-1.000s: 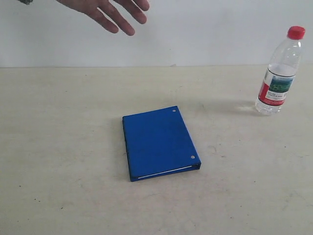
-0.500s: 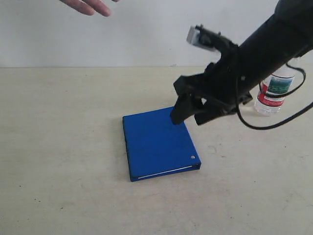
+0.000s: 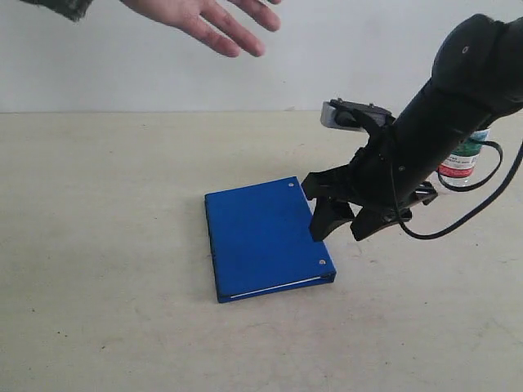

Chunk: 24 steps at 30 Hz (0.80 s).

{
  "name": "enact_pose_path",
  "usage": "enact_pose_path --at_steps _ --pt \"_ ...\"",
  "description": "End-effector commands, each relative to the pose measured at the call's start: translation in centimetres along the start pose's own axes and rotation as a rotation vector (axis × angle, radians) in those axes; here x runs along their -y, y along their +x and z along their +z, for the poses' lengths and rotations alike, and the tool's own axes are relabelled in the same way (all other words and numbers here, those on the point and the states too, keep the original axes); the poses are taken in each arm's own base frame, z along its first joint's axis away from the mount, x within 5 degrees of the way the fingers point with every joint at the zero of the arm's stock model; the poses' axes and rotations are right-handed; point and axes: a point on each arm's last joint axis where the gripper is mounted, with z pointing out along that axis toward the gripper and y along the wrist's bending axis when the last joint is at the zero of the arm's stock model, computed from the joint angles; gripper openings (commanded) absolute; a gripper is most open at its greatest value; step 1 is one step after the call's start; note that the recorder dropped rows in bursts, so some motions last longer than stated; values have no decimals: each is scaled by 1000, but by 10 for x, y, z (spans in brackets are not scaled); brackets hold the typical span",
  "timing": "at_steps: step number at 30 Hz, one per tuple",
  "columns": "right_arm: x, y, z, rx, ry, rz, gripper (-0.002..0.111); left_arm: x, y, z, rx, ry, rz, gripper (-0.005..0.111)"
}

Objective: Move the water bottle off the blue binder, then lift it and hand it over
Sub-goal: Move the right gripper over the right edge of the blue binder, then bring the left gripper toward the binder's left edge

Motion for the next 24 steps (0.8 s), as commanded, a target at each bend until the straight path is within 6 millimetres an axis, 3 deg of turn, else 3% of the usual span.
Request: enact_pose_path --at_steps 1,4,7,10,13,17,20,24 --pt "9 -1 5 -18 -1 51 57 6 -13 -1 142 68 -88 4" --pt "8 -3 2 -7 4 29 57 15 -16 4 72 15 115 4" --pt "11 -3 1 -10 5 44 57 10 -18 25 -59 -141 187 4" --pt "19 -2 -3 -21 -3 78 57 7 -23 56 -221 -296 249 4" --pt "32 -3 -8 -2 4 112 57 17 -32 96 -387 -335 294 4" --pt "48 -5 -15 30 8 152 57 22 -29 151 -629 -244 321 4" --pt "48 -7 -14 39 -42 151 57 19 -19 188 -746 -130 216 5" --pt "44 -16 -4 19 -154 100 57 12 -8 225 -796 31 58 25"
